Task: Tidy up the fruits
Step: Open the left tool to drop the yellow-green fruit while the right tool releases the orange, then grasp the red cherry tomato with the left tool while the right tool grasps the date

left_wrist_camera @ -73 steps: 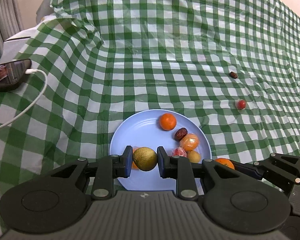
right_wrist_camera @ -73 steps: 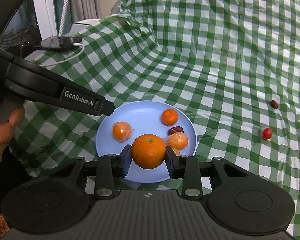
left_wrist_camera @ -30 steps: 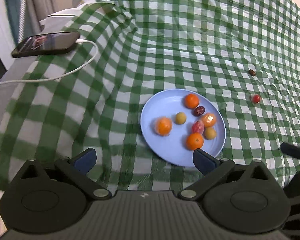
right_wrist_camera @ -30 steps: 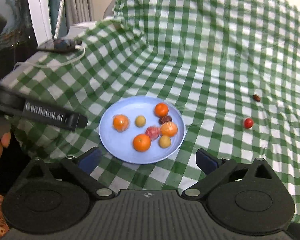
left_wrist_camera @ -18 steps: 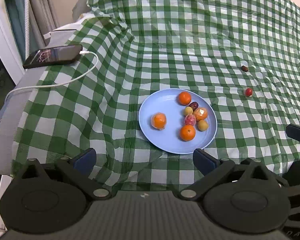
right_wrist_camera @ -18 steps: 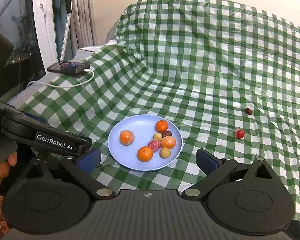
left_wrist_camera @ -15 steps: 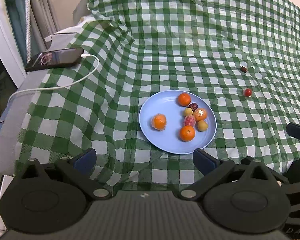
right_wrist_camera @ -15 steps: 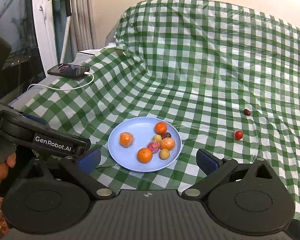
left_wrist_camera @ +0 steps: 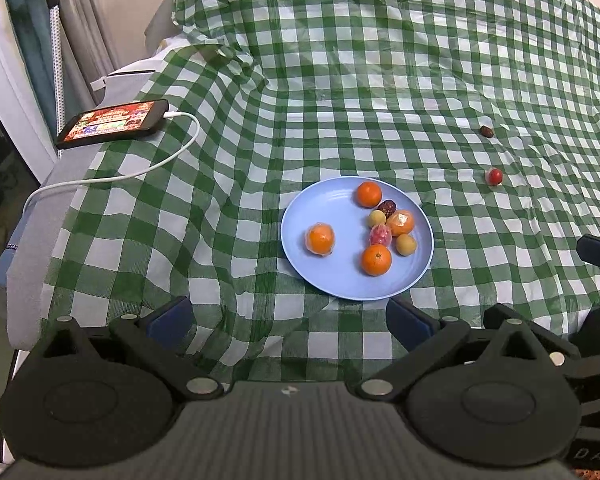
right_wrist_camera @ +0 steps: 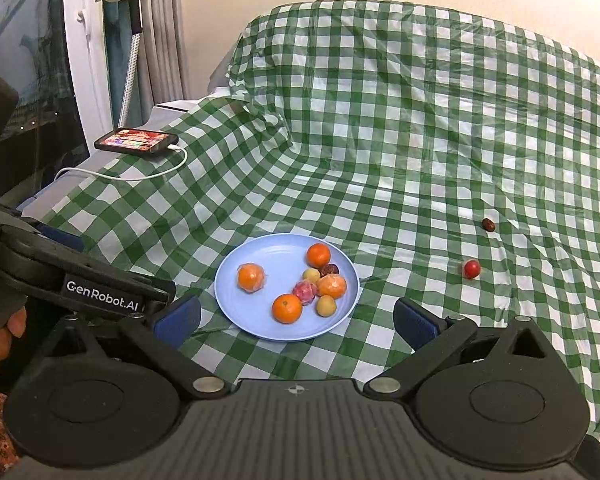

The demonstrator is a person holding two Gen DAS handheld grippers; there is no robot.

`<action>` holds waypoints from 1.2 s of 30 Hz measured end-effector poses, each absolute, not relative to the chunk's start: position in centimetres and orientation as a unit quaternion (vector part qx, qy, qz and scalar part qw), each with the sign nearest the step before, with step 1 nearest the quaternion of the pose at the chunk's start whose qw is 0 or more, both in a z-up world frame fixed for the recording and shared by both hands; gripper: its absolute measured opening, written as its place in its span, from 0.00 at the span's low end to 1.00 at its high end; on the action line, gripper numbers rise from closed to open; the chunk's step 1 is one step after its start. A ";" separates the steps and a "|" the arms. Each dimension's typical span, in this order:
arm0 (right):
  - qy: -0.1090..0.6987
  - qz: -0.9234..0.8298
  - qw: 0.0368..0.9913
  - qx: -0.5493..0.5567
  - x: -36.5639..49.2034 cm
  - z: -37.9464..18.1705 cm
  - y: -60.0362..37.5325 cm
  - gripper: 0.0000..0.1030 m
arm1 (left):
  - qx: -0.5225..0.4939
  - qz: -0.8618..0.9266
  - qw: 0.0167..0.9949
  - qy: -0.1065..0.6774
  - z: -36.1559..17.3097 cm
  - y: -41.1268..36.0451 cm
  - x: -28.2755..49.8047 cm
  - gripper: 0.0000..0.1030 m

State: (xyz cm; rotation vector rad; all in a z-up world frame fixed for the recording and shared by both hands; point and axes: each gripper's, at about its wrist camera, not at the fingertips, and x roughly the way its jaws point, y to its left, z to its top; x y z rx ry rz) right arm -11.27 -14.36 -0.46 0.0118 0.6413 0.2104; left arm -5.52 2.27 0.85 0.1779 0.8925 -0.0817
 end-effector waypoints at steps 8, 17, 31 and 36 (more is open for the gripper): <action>0.316 0.103 0.943 0.007 -11.3 -0.6 -14.2 0.99 | 0.087 -0.040 0.896 0.434 0.6 2.5 -5.4 1.00; 0.327 0.107 0.939 0.022 -10.3 -1.9 -14.9 0.99 | 0.101 -0.041 0.886 0.450 -0.3 1.9 -4.1 1.00; 0.293 -0.020 0.955 0.042 -5.9 -4.6 -27.1 0.99 | 0.101 -0.147 0.871 0.458 -1.1 -8.2 2.8 1.00; 0.303 -0.045 0.952 0.029 -0.9 -7.0 -34.4 0.99 | 0.132 -0.225 0.862 0.435 -2.9 -16.9 7.1 1.00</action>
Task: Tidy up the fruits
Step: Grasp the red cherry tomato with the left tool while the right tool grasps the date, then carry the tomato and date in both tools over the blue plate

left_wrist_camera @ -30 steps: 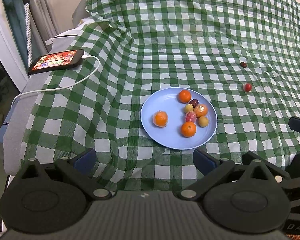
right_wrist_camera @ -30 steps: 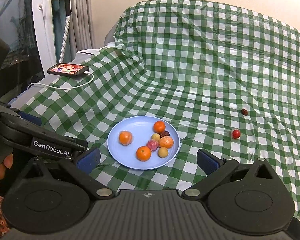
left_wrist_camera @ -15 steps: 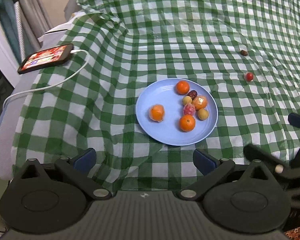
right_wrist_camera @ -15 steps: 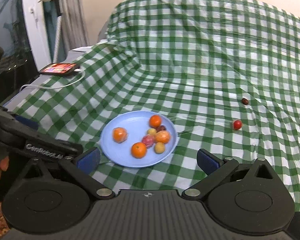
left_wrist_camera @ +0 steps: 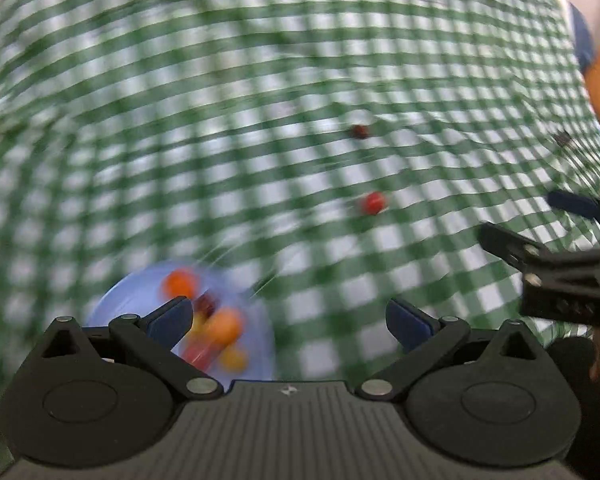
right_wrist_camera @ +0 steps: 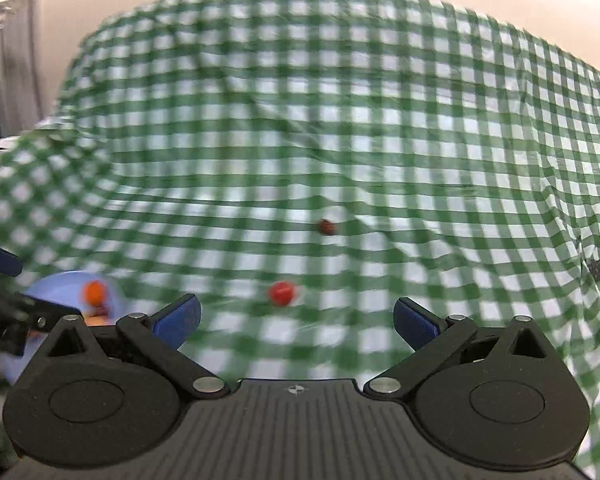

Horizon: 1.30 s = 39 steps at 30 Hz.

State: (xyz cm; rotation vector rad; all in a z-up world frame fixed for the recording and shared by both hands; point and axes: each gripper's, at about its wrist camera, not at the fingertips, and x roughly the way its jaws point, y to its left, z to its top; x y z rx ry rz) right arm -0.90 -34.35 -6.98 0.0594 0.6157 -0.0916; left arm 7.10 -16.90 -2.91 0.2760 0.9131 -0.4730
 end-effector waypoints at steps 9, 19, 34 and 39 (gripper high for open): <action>0.305 -0.003 0.952 0.017 12.3 -13.3 -42.4 0.92 | 0.161 -0.287 0.831 0.448 -10.8 -27.7 16.0 0.91; 0.350 0.023 0.936 0.034 23.7 -20.1 -43.0 0.92 | 0.178 -0.313 0.815 0.455 -15.9 -30.4 20.7 0.88; 0.321 -0.035 0.945 0.044 20.6 -18.0 -44.0 0.20 | 0.193 -0.297 0.844 0.402 -12.2 -26.6 17.3 0.27; 0.327 -0.072 0.940 0.071 12.9 -14.6 -44.6 0.20 | 0.151 -0.285 0.838 0.440 -8.1 -21.0 14.7 0.27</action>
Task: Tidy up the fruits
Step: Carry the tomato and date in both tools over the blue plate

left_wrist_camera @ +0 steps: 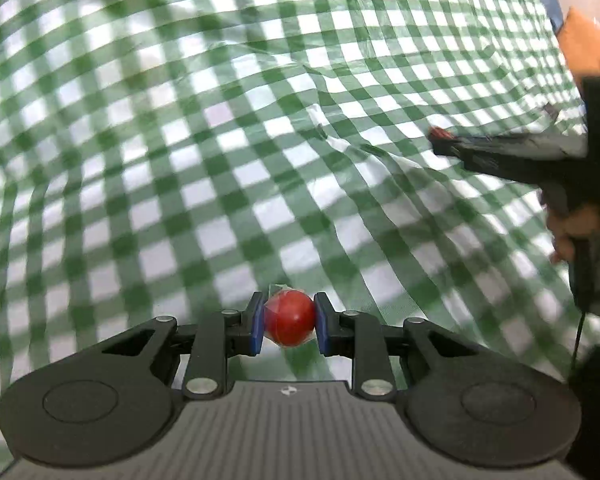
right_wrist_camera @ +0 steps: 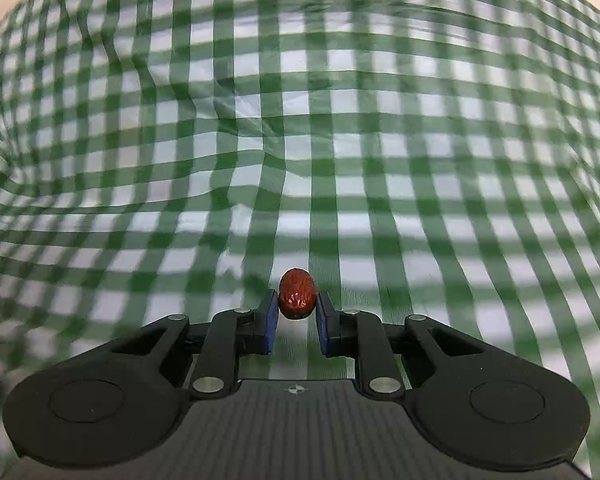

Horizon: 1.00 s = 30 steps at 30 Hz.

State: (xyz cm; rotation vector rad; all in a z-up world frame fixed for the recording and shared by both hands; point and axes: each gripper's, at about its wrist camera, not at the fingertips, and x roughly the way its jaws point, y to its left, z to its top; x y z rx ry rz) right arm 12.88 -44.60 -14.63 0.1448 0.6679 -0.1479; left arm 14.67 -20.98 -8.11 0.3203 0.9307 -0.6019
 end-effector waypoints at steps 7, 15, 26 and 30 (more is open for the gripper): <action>0.318 -0.011 0.940 0.125 2.8 -9.6 -37.5 0.21 | 0.127 -0.256 0.845 0.452 -3.1 -14.7 7.4 0.27; 0.302 0.092 0.938 0.143 -5.4 -3.7 -27.2 0.21 | 0.109 -0.201 0.867 0.443 1.2 -7.5 0.0 0.27; 0.302 0.152 0.939 0.059 -13.5 -0.2 -18.4 0.21 | 0.065 -0.158 0.902 0.397 4.1 -0.1 -7.2 0.27; 0.291 0.147 0.944 0.046 -15.4 0.1 -17.1 0.21 | 0.069 -0.154 0.907 0.387 4.5 1.0 -8.8 0.27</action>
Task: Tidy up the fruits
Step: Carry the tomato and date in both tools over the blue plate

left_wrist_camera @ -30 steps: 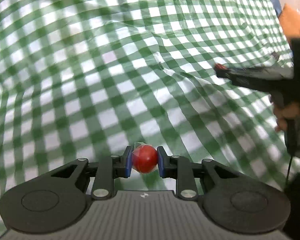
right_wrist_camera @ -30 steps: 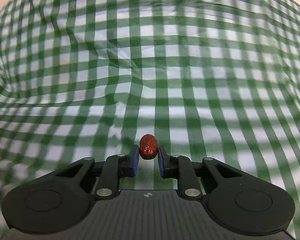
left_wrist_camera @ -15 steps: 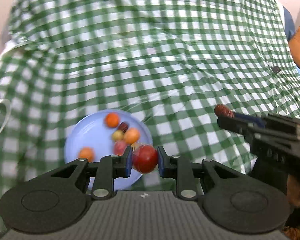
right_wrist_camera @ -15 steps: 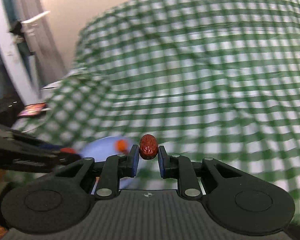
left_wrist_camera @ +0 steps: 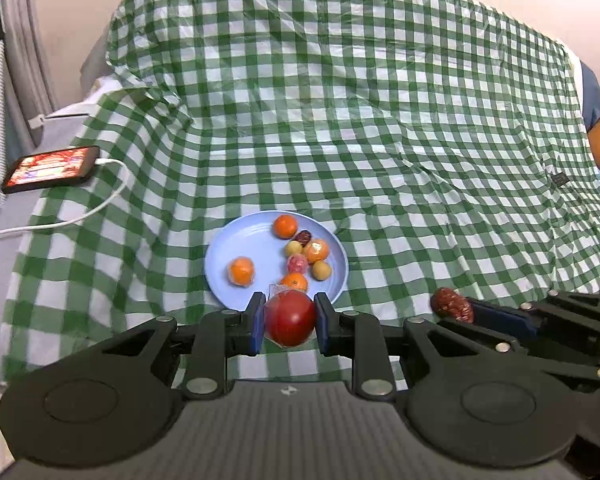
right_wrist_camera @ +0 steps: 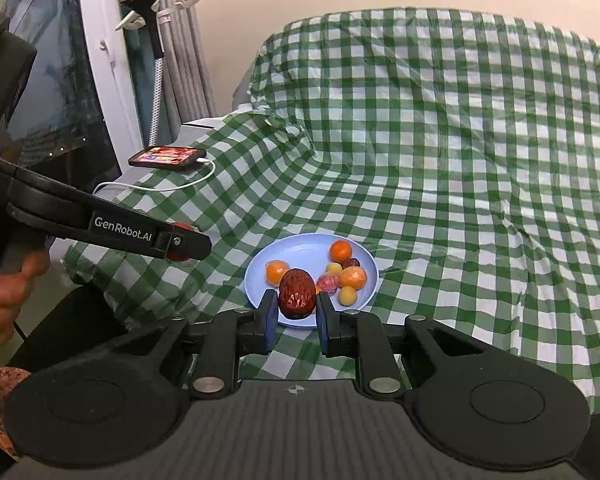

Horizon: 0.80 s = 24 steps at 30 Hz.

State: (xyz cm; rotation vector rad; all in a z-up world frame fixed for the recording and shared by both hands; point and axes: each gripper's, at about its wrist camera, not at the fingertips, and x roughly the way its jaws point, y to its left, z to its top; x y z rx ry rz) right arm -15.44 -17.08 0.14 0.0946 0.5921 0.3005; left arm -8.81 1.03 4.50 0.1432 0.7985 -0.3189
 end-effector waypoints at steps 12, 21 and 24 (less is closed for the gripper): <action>0.285 0.152 0.946 0.013 -15.9 0.9 -16.1 0.21 | 0.043 -0.132 0.917 0.374 4.9 3.5 -9.9 0.27; 0.318 0.142 0.937 0.005 -14.2 0.5 -16.1 0.21 | 0.033 -0.097 0.901 0.423 3.9 4.7 -7.1 0.27; 0.350 0.126 0.928 0.027 -13.1 0.0 -16.9 0.21 | 0.031 -0.096 0.899 0.427 3.8 4.8 -6.1 0.27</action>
